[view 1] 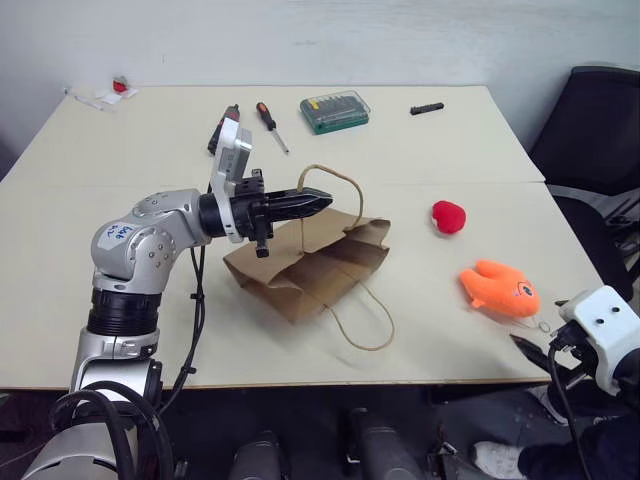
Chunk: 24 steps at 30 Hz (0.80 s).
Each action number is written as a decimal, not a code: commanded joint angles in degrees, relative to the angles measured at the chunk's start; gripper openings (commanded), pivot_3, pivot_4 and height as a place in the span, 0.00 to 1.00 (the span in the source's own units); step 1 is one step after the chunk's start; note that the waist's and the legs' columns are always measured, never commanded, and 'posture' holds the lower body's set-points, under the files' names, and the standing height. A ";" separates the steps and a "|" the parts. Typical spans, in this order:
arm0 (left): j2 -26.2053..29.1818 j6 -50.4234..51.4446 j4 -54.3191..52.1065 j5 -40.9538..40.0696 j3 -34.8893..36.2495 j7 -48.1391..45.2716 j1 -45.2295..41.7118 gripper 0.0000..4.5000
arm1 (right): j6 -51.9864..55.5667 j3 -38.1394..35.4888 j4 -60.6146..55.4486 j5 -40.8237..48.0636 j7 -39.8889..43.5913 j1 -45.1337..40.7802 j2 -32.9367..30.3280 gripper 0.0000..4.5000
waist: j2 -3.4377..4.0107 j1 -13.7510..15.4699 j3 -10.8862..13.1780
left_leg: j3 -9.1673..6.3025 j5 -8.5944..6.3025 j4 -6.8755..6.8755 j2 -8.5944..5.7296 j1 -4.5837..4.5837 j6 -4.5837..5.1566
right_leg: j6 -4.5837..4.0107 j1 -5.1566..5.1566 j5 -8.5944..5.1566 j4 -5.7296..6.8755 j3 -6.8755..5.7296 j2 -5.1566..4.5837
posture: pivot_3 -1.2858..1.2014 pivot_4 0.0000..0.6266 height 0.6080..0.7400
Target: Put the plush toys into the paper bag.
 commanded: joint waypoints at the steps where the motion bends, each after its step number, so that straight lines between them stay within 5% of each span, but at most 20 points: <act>1: 0.20 -0.92 -1.11 0.21 1.14 0.04 -1.26 0.00 | -5.38 3.42 4.84 -2.23 -2.49 -2.82 -0.01 1.00 | 0.03 0.13 0.01 | 0.00 0.00 -0.01 0.00 0.00 0.00 | -0.01 -0.01 -0.01 0.00 0.00 0.01 | 0.52 0.24 1.00; 7: 0.40 -0.87 -1.02 0.38 1.55 0.27 -1.34 0.00 | -8.95 8.69 11.19 -3.83 -4.84 -7.86 -0.19 0.96 | 0.06 0.61 0.03 | 0.03 0.00 -0.01 0.02 -0.03 0.00 | -0.03 -0.05 -0.02 -0.02 0.01 0.00 | 0.52 0.24 1.00; 19: 0.25 -1.08 -0.86 0.64 1.83 0.76 -1.57 0.00 | -7.12 6.09 6.56 1.49 -0.15 -8.83 -2.02 0.10 | 0.08 0.70 0.04 | 0.03 0.00 0.00 0.03 -0.03 -0.01 | -0.02 -0.05 -0.01 0.00 -0.01 -0.01 | 0.52 0.24 1.00; 24: 0.00 -1.36 -0.28 0.87 1.76 0.68 -2.19 0.00 | 0.71 2.31 -4.59 15.82 6.08 -11.47 -3.64 0.01 | 0.10 0.52 0.05 | 0.04 0.00 0.00 0.05 -0.02 -0.01 | -0.01 -0.05 -0.01 0.02 0.00 0.00 | 0.52 0.24 1.00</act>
